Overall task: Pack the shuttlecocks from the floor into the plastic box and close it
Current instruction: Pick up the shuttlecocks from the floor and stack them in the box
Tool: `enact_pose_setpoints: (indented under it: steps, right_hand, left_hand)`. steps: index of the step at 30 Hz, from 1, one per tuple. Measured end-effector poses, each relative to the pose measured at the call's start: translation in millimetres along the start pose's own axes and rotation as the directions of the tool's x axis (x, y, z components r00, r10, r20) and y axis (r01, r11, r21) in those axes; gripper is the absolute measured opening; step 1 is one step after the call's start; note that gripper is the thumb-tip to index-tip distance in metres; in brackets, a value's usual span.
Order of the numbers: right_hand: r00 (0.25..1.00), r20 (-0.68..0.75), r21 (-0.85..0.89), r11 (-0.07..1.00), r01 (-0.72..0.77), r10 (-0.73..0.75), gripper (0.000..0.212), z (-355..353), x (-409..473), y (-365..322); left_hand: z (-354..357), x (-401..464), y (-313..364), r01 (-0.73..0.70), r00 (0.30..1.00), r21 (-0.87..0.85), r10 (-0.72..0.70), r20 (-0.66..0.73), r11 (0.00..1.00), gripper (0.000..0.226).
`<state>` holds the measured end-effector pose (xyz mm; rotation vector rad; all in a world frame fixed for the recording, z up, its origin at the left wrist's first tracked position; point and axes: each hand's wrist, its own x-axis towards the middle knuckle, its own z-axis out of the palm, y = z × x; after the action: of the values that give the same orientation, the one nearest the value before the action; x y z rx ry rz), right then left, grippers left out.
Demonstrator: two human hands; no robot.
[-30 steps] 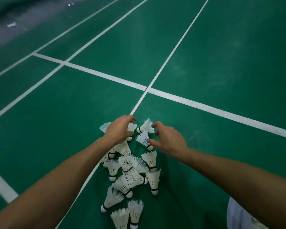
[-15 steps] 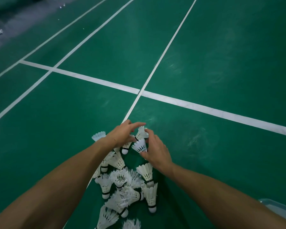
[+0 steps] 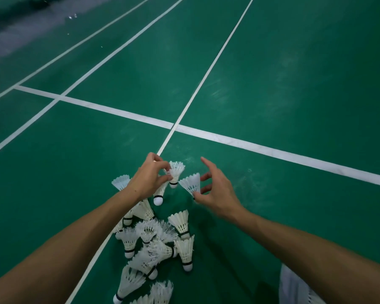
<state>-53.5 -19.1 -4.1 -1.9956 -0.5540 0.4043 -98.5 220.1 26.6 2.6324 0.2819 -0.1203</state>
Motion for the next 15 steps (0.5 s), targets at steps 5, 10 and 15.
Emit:
enact_pose_setpoints:
  steps: [5,10,15]
  right_hand:
    - [0.996,-0.016,-0.037,0.995,0.093,-0.093,0.065,-79,-49,-33]
    - [0.991,-0.116,-0.072,0.996,0.052,-0.06,0.039,-156,-118,-53]
    - [0.955,-0.298,-0.068,0.997,-0.03,0.008,0.024,-216,-197,-59]
  left_hand:
    - [2,-35,69,-0.198,0.98,-0.046,0.197,-0.035,0.979,0.015]
    - [20,-63,155,-0.433,0.901,-0.147,0.428,-0.067,0.889,0.012]
    - [26,-95,234,-0.568,0.823,-0.191,0.559,-0.105,0.8,0.014]
